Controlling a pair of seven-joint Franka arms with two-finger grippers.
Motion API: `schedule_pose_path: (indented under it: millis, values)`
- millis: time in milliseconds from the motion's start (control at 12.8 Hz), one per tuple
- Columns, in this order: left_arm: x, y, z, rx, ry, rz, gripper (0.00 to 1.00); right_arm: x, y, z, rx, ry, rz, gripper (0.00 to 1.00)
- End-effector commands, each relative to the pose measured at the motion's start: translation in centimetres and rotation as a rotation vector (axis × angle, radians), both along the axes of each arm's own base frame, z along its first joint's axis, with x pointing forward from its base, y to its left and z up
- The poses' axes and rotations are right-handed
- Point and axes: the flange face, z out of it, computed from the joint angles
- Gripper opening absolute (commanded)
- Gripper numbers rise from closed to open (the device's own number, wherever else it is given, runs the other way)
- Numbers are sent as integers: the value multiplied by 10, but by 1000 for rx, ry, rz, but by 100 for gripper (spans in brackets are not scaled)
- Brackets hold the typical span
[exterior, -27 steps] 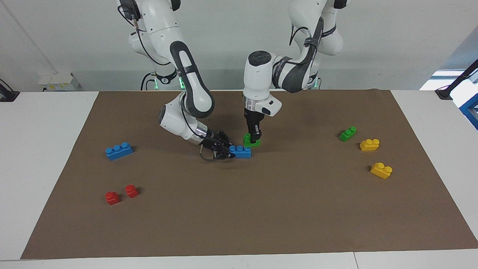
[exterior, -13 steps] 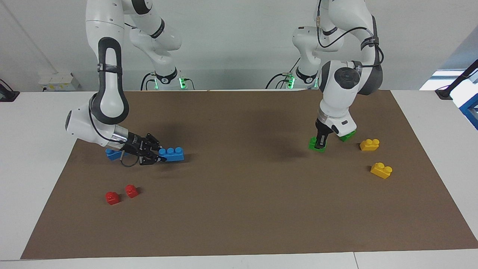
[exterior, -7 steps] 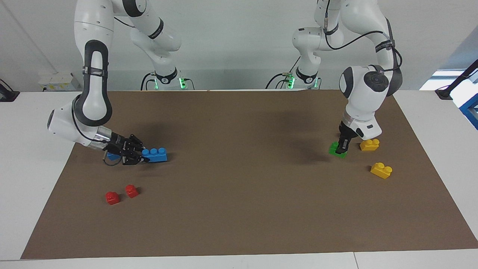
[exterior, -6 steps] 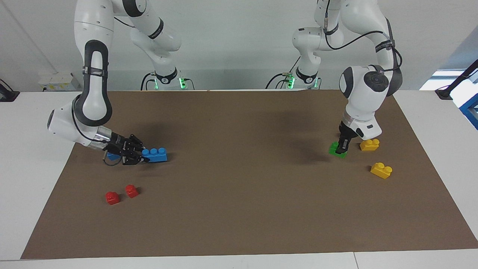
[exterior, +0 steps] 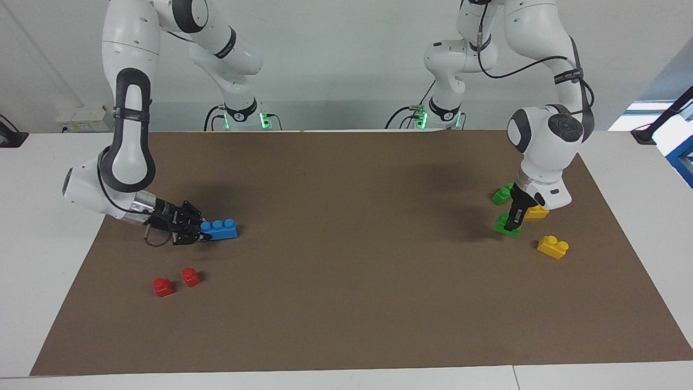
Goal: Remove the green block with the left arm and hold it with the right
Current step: 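Carry the green brick with the left gripper while the right gripper carries the blue, then lower and release the green brick while the right gripper releases the blue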
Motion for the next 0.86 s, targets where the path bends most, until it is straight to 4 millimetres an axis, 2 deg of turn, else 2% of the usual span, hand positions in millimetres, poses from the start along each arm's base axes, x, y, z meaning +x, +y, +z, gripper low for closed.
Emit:
schedule_pose_path:
  millis: [0, 78, 392, 471, 549, 784]
  values:
    - [6, 0, -19, -11, -21, -18, 0, -1, -3, -11, -17, -19, 48, 73]
    - [6, 0, -20, -11, -21, -21, 0, -1, -3, -11, -17, -18, 47, 81]
    - [5, -2, -23, -7, -10, -59, 0, 2, 0, -8, -16, -6, 36, 93]
    - [5, -5, -23, -7, -7, -64, 53, 2, 0, -7, -13, 3, 28, 94]
    - [4, -5, -23, -6, -2, -67, 100, 3, 0, -5, -14, 2, 27, 94]
    - [5, -8, -15, -7, 1, -76, 100, 4, 5, 13, -15, 26, -9, 94]
